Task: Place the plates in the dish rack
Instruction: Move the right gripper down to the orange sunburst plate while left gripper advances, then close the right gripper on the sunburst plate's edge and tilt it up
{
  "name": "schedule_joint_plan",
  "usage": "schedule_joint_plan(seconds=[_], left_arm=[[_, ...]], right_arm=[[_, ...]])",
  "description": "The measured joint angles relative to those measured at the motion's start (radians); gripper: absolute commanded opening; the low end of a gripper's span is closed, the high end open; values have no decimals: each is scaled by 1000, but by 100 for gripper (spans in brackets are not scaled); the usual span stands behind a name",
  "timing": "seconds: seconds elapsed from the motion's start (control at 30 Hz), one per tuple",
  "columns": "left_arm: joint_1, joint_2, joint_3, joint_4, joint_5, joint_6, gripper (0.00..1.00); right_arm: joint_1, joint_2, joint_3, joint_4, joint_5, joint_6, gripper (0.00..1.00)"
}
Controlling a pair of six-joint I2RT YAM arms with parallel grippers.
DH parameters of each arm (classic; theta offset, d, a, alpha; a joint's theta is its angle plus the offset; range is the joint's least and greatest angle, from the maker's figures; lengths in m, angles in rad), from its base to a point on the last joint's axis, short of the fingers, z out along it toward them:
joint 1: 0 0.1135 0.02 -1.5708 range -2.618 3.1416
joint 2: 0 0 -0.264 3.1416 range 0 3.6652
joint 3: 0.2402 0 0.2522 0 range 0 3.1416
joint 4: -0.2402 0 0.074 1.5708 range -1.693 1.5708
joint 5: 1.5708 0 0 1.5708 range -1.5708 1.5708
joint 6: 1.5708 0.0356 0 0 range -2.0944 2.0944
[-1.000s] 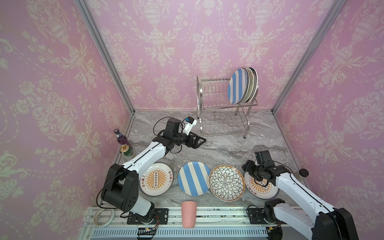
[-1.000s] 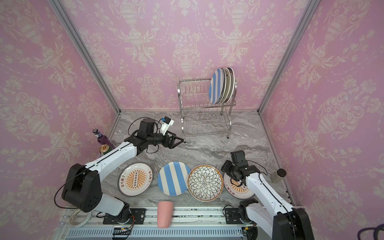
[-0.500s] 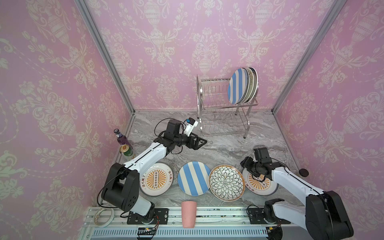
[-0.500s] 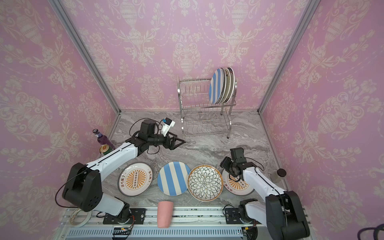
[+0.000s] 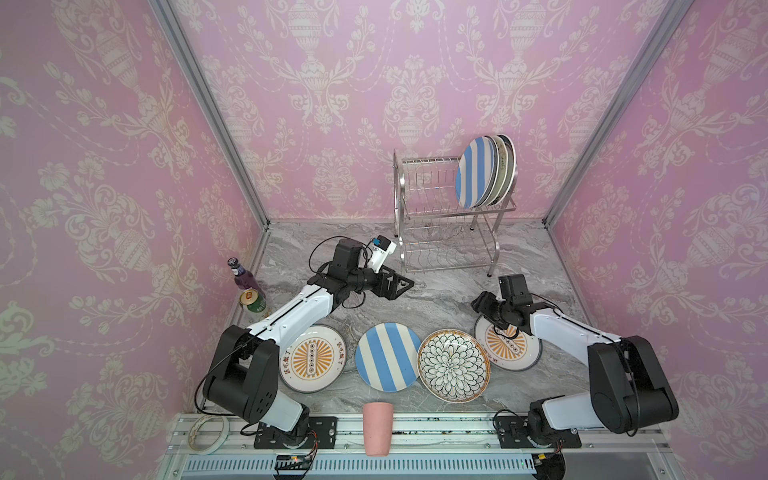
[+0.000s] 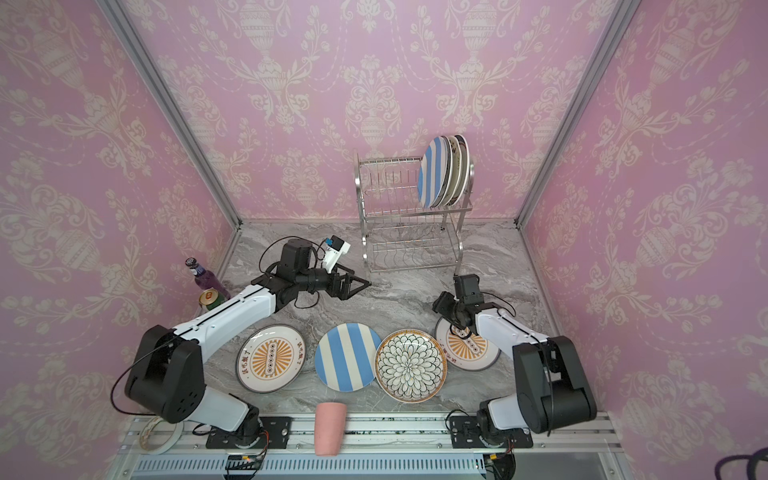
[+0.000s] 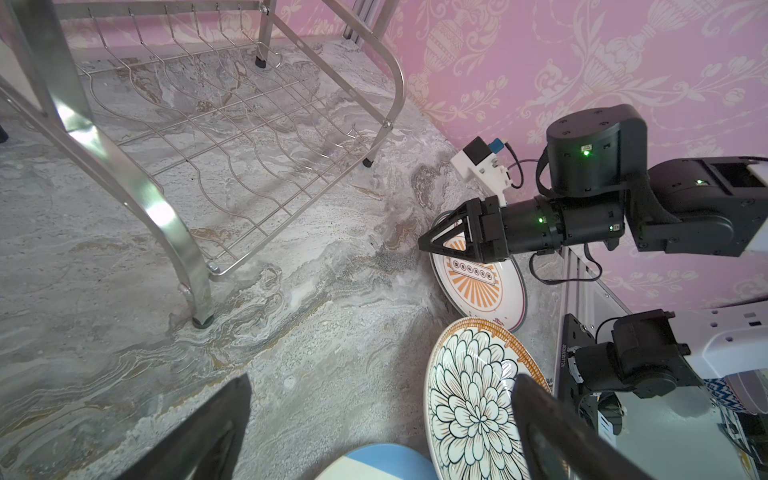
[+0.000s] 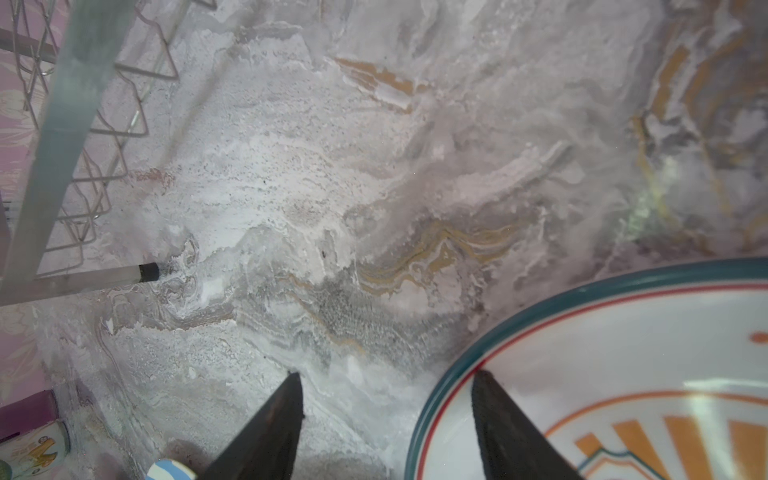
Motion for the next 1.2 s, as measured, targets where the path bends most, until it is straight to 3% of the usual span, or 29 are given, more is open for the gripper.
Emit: schedule_joint_plan(seconds=[0.33,0.47,0.73,1.0,1.2], left_arm=[[-10,18,0,-7,-3,3,99],[-21,43,0,-8,-4,3,99],[-47,78,0,-7,-7,3,99],[-47,122,27,-15,-1,15,99],[-47,124,31,-2,2,18,99]], right_arm=[[22,225,225,63,-66,-46,65],[53,233,313,39,-81,-99,65],[-47,-67,251,-266,8,-238,64],[-196,-411,35,-512,86,-253,57],[-278,-433,-66,-527,41,-251,56]])
